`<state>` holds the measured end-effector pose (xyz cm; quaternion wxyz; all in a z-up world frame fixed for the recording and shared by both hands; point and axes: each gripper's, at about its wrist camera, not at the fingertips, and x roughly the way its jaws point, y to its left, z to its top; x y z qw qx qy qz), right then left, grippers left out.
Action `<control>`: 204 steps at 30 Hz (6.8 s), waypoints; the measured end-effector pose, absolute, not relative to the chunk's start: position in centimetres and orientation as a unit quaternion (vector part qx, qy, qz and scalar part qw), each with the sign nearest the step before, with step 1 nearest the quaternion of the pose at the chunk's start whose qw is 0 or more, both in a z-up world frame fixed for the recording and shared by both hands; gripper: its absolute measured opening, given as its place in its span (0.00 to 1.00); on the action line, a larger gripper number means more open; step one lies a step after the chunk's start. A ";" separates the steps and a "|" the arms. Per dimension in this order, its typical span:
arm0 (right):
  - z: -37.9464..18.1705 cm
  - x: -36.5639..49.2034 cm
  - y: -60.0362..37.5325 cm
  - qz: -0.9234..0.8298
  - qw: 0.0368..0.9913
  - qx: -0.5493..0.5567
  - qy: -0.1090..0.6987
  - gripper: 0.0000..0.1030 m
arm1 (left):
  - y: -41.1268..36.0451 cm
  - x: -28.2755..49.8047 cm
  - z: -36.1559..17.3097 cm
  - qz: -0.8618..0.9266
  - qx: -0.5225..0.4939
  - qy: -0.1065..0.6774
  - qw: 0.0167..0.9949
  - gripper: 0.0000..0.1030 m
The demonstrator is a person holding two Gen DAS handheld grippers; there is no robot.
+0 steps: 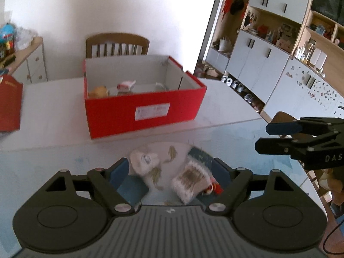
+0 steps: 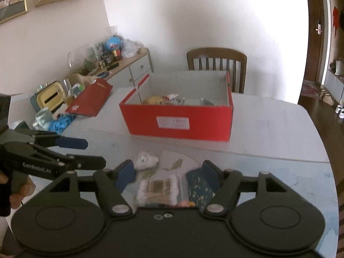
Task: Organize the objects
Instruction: 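Withdraw both grippers from the box back toward the mat, then approach the white plush with the left gripper and the cotton-swab bag with the right, then grasp the white plush with the left gripper while the right grasps the cotton-swab bag, then carry the white plush and cotton-swab bag with both grippers over the red box, then lower the plush and swab bag into the box and open both grippers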
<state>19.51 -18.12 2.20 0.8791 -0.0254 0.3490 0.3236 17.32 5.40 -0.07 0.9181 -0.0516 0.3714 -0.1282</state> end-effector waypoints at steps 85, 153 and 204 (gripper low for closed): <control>-7.3 22.6 -11.0 0.298 0.851 -0.091 0.423 0.66 | 4.8 27.5 -11.1 -0.092 -0.011 0.422 0.902 0.55; 6.0 36.5 -8.6 0.274 0.898 -0.089 0.333 0.66 | 7.5 34.3 2.9 -0.124 0.005 0.347 0.930 0.55; -3.9 45.6 -4.3 0.245 0.864 -0.107 0.426 0.77 | 7.4 43.5 -5.9 -0.086 0.012 0.447 0.890 0.64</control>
